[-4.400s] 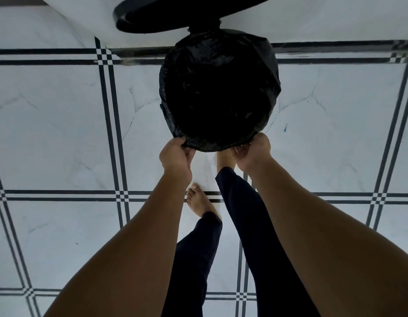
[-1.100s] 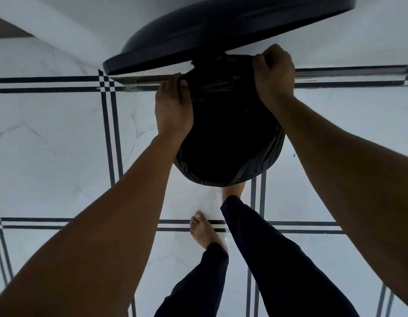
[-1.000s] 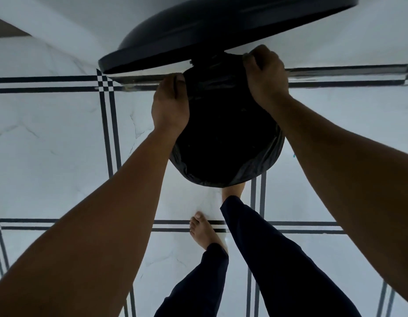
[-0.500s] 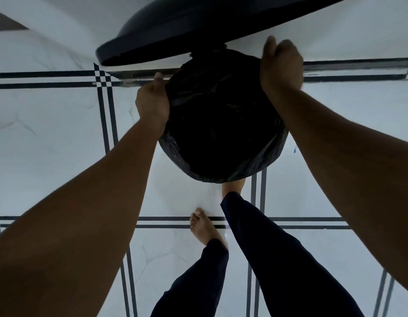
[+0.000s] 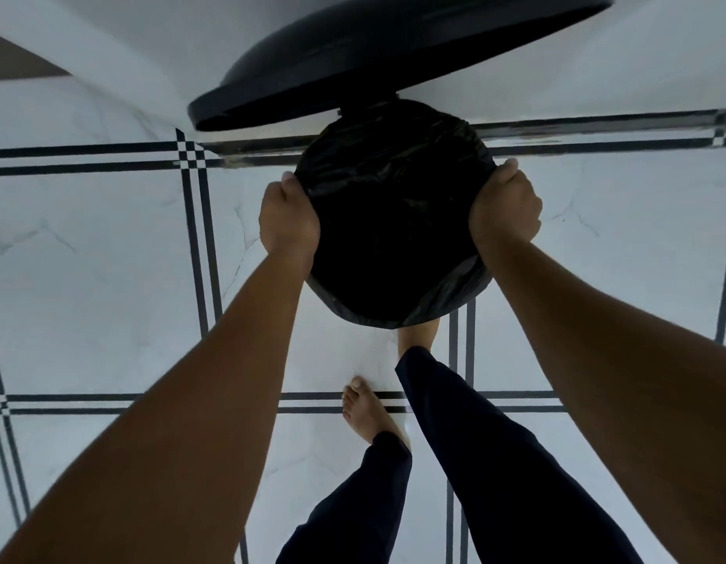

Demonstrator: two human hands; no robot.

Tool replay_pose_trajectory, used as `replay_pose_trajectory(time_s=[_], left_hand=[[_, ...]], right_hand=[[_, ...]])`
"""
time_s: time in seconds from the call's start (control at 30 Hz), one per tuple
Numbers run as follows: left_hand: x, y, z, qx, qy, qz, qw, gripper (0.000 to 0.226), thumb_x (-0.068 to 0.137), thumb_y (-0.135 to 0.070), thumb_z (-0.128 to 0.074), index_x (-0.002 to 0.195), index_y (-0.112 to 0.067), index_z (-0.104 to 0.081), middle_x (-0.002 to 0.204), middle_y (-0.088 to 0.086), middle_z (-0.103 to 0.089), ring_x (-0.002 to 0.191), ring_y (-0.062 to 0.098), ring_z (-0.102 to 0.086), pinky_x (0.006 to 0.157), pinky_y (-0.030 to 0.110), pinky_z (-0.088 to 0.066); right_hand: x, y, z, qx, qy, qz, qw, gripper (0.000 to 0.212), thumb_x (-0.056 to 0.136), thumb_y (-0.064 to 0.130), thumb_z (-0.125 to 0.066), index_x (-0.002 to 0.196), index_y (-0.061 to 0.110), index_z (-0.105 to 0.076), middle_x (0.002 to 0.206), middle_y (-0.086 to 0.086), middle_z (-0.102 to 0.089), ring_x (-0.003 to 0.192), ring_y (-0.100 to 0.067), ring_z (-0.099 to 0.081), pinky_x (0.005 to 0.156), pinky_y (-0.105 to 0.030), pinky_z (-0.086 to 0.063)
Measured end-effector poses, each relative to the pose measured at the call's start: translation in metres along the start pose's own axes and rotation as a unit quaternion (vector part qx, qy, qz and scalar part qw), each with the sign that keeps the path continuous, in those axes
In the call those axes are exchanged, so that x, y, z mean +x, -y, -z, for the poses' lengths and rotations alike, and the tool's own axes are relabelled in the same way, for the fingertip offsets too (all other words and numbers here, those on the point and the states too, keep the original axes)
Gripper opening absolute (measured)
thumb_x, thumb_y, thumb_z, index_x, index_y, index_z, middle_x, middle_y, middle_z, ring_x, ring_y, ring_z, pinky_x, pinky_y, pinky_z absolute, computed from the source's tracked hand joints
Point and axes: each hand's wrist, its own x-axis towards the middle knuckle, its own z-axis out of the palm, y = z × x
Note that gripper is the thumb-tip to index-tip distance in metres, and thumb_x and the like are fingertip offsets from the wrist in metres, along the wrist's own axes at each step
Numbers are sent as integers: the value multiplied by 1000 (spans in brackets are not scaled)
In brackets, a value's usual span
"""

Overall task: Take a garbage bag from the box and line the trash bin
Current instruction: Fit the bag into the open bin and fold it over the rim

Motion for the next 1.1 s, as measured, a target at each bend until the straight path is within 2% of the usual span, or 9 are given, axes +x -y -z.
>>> replay_pose_trajectory(time_s=[0.07, 0.17, 0.27, 0.37, 0.5, 0.73, 0.9, 1.0, 1.1], left_hand=[[11, 0, -2, -4, 24, -6, 1000, 44, 107, -46, -28, 114, -18, -61, 105, -4, -64, 104, 21, -62, 103, 44, -50], [15, 6, 2, -44, 55, 8, 998, 48, 107, -48, -31, 113, -17, -66, 105, -2, -69, 102, 17, -65, 100, 40, -53], [8, 7, 9, -45, 44, -12, 998, 37, 106, -41, -39, 100, -16, -65, 95, -4, -66, 94, 15, -63, 95, 39, -55], [-7, 7, 13, -10, -3, -54, 998, 40, 102, -42, -42, 122, -17, -65, 116, -2, -68, 111, 19, -63, 103, 45, -51], [-39, 1, 18, 107, -44, -117, 986, 48, 102, -44, -46, 142, -19, -55, 142, 5, -59, 135, 27, -49, 113, 49, -37], [-96, -22, 49, 128, 30, -290, 948, 45, 96, -38, -45, 130, -15, -65, 125, 6, -70, 118, 29, -61, 103, 50, -48], [-138, -60, 90, 132, 39, -328, 935, 40, 98, -37, -44, 128, -21, -65, 126, -1, -69, 120, 24, -58, 106, 49, -45], [-159, -77, 117, 80, 16, -367, 927, 32, 100, -30, -48, 123, -18, -68, 121, -2, -69, 117, 20, -57, 104, 44, -46], [-176, -100, 138, 17, -26, -385, 922, 27, 102, -22, -47, 118, -19, -68, 114, -13, -64, 113, 16, -55, 97, 41, -50]], right_hand=[[3, -2, -4, 26, 1, 6, 1000, 60, 108, 38, -12, 126, 13, -64, 128, -9, -67, 124, -34, -55, 105, -46, -41], [4, -4, -2, 37, 2, 0, 999, 57, 108, 39, -15, 123, 14, -64, 126, -8, -67, 122, -33, -56, 103, -45, -41], [-4, 4, 4, 7, -78, 15, 997, 45, 108, 40, -25, 119, 15, -61, 123, -6, -63, 119, -30, -53, 99, -45, -36], [-27, 12, 7, 13, -158, 158, 975, 37, 104, 40, -37, 110, 14, -63, 115, -6, -63, 113, -29, -54, 97, -44, -37], [-55, 18, 13, -13, -104, 340, 935, 40, 103, 41, -41, 119, 11, -63, 120, -10, -64, 113, -32, -56, 92, -44, -44], [-115, 34, 67, -48, -10, 441, 896, 45, 103, 41, -39, 130, 11, -61, 132, -13, -61, 123, -32, -54, 100, -45, -47], [-156, 46, 115, -19, 21, 461, 887, 45, 104, 40, -36, 129, 10, -60, 130, -11, -63, 120, -29, -58, 100, -44, -50], [-176, 60, 148, 46, 3, 496, 867, 38, 105, 35, -40, 122, 9, -63, 118, -9, -66, 108, -24, -61, 93, -38, -53], [-188, 81, 183, 70, -82, 526, 844, 30, 103, 29, -47, 112, 9, -66, 107, -8, -66, 98, -24, -60, 87, -38, -51]])
